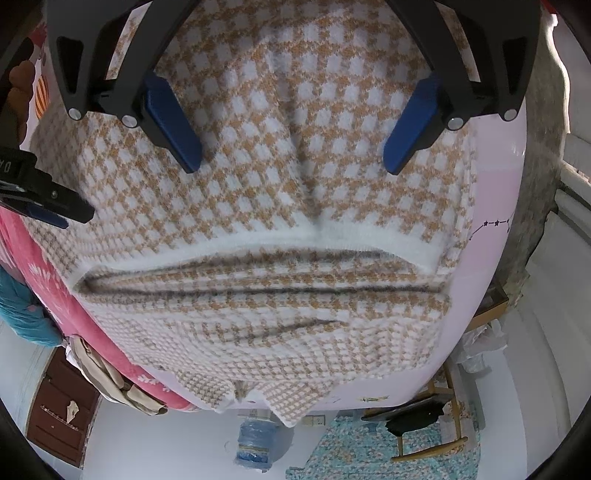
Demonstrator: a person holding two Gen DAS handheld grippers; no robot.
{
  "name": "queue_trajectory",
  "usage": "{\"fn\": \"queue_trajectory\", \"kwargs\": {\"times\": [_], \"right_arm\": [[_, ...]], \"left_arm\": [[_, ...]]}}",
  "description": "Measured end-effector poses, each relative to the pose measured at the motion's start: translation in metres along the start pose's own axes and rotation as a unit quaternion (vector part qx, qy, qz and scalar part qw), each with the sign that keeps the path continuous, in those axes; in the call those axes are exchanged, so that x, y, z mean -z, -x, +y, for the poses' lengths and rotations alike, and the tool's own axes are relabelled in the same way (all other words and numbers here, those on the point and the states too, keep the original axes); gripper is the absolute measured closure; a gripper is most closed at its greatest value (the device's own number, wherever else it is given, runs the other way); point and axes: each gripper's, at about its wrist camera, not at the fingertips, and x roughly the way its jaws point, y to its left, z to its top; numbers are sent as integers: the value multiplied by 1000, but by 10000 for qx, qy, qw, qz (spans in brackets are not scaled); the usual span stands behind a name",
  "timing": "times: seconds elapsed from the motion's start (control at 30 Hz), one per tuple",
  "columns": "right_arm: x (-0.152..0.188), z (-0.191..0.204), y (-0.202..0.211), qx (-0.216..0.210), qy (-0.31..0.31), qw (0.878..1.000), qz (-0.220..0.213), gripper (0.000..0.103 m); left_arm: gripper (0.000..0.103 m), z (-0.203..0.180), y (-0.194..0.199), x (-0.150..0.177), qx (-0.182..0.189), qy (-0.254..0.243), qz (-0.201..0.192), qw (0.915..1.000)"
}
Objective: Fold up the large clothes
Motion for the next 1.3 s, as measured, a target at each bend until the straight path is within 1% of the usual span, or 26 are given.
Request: {"fn": "queue_trajectory", "kwargs": {"times": [0.47,1.3], "right_arm": [[0,0,-1,20,8,10000,6,8],[0,0,-1,30,15,10000,16,8]], "left_arm": [[6,-3,-2,-2,-115,81,102,9998],[6,-5,-5,-3,-195,103,121,9997]]}}
